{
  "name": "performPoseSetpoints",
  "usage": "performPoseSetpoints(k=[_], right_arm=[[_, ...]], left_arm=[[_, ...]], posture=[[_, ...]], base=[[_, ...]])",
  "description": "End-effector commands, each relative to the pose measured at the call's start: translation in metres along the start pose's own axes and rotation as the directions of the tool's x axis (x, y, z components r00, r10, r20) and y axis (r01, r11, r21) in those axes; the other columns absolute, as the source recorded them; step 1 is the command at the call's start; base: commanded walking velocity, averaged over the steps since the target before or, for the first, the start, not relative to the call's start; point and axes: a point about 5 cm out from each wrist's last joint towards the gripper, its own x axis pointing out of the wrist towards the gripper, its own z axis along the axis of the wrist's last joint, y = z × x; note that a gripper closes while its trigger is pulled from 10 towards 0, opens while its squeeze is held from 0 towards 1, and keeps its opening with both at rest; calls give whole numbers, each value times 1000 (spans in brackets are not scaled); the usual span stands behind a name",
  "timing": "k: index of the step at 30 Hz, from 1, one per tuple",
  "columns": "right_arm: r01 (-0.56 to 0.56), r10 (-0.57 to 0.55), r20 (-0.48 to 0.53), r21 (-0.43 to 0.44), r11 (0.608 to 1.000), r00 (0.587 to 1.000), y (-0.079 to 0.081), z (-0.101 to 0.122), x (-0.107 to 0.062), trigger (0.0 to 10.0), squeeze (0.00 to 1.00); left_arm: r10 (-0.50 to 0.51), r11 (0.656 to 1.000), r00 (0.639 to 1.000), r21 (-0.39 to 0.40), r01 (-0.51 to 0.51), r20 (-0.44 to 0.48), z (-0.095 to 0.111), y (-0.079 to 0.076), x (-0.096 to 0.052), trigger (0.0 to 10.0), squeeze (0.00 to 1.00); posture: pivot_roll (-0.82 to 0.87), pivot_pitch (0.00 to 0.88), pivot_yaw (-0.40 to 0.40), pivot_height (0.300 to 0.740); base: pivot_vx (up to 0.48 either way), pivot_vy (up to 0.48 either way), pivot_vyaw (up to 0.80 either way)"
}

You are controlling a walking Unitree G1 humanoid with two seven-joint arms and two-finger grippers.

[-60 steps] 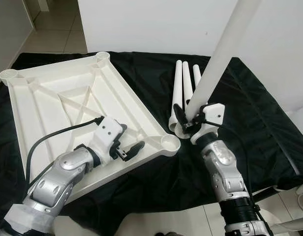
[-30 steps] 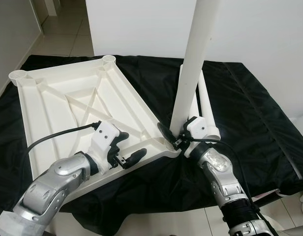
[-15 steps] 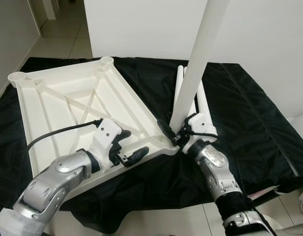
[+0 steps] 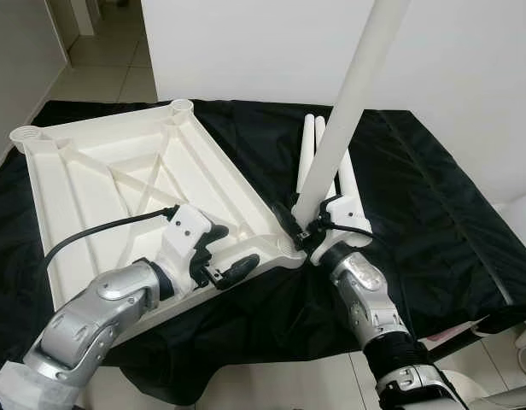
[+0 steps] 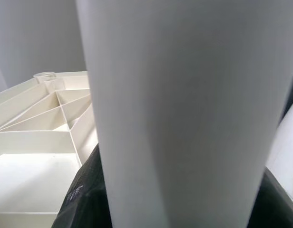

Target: Building children table

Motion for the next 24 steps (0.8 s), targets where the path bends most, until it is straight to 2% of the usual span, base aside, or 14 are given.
performPoseSetpoints(k=[1, 4, 5, 6, 7, 8, 9, 10, 12, 14, 17, 18, 19, 24], right_arm=[[94, -82, -163, 73, 993, 983, -5, -35, -18, 10000, 0], [250, -245, -82, 55, 967, 966, 6, -26, -14, 10000, 0], [250, -245, -82, 55, 967, 966, 6, -26, -14, 10000, 0], [336, -332, -62, 59, 940, 941, 9, -24, -13, 10000, 0], [336, -332, -62, 59, 940, 941, 9, -24, -13, 10000, 0], [389, -386, -52, 65, 919, 921, 12, -23, -13, 10000, 0], [389, -386, -52, 65, 919, 921, 12, -23, -13, 10000, 0], [431, -428, -55, 63, 900, 902, 16, -24, -12, 10000, 0], [443, -440, -53, 75, 893, 896, 22, -25, -11, 10000, 0], [387, -384, -43, 86, 918, 922, 34, -24, -6, 10000, 0], [352, -351, -30, 80, 932, 936, 39, -23, -6, 10000, 0], [315, -317, -2, 90, 945, 949, 43, -19, -6, 10000, 361], [309, -311, 11, 96, 946, 950, 43, -18, -6, 10000, 1000], [304, -308, 40, 96, 948, 950, 38, -12, -8, 10000, 1000]], left_arm=[[-121, 993, 993, 11, 121, 5, 2, -7, 0, 10000, 0], [-120, 993, 993, 14, 119, 8, 3, -6, 0, 10000, 0], [-120, 993, 993, 14, 119, 8, 3, -6, 0, 10000, 0], [-120, 993, 993, 14, 120, 10, 3, -7, 1, 10000, 0], [-120, 993, 993, 14, 120, 10, 3, -7, 1, 10000, 0], [-121, 993, 993, 15, 121, 10, 3, -7, 1, 10000, 0], [-121, 993, 993, 15, 121, 10, 3, -7, 1, 10000, 0], [-121, 993, 993, 12, 121, 12, 3, -8, 2, 10000, 0], [-120, 993, 993, 12, 120, 13, 3, -9, 2, 10000, 0], [-123, 992, 992, 6, 123, 16, 3, -10, 2, 10000, 0], [-128, 992, 992, 7, 128, 14, 2, -11, 1, 10000, 0], [-130, 991, 991, 10, 130, 11, 2, -11, 1, 10000, 0], [-130, 991, 991, 11, 130, 11, 3, -11, 1, 10000, 0], [-129, 992, 992, 12, 129, 14, 3, -12, 2, 10000, 0]], posture=[[111, 90, -41, 740], [110, 91, -45, 740], [110, 91, -45, 740], [110, 91, -46, 740], [110, 91, -46, 740], [115, 92, -54, 740], [115, 92, -54, 740], [115, 92, -54, 740], [120, 91, -58, 740], [119, 90, -57, 740], [121, 89, -58, 740], [124, 86, -59, 740], [124, 86, -59, 740], [121, 79, -61, 740]], base=[[0, 0, 0], [0, 0, 0], [0, 0, 0], [0, 0, 0], [0, 0, 0], [0, 0, 0], [0, 0, 0], [0, 0, 0], [0, 0, 0], [0, 0, 0], [0, 0, 0], [0, 0, 0], [0, 0, 0], [0, 0, 0]])
